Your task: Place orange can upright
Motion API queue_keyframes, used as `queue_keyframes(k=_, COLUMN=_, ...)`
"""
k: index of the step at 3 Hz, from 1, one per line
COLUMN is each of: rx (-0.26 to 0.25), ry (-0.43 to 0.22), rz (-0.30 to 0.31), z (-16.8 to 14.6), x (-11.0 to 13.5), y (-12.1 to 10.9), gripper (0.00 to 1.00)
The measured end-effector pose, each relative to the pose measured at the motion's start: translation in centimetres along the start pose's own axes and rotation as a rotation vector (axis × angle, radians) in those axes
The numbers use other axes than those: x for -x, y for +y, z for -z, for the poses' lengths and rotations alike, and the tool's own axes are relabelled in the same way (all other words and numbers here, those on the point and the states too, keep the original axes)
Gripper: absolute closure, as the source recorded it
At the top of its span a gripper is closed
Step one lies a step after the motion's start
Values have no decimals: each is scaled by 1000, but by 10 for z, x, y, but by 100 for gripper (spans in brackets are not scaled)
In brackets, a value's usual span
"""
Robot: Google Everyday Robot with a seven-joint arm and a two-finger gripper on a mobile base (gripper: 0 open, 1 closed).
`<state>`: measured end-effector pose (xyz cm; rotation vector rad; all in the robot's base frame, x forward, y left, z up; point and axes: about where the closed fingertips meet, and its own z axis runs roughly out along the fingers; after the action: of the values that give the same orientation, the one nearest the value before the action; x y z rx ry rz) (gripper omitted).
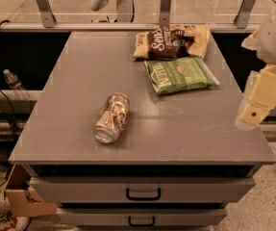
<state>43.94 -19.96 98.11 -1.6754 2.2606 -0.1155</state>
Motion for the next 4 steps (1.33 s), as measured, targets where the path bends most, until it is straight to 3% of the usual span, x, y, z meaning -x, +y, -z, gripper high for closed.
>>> queue_keyframes(k=2, rx=-61, ry=152, rz=-81, z=-15, x=71, y=15, gripper=0)
queue_keyframes(k=3, rx=-88, ry=138, rz=-165, z=-9, x=75, y=14, gripper=0)
queue_keyframes(k=4, rx=-103, ry=126, rz=-162, z=-4, x=79, y=14, gripper=0)
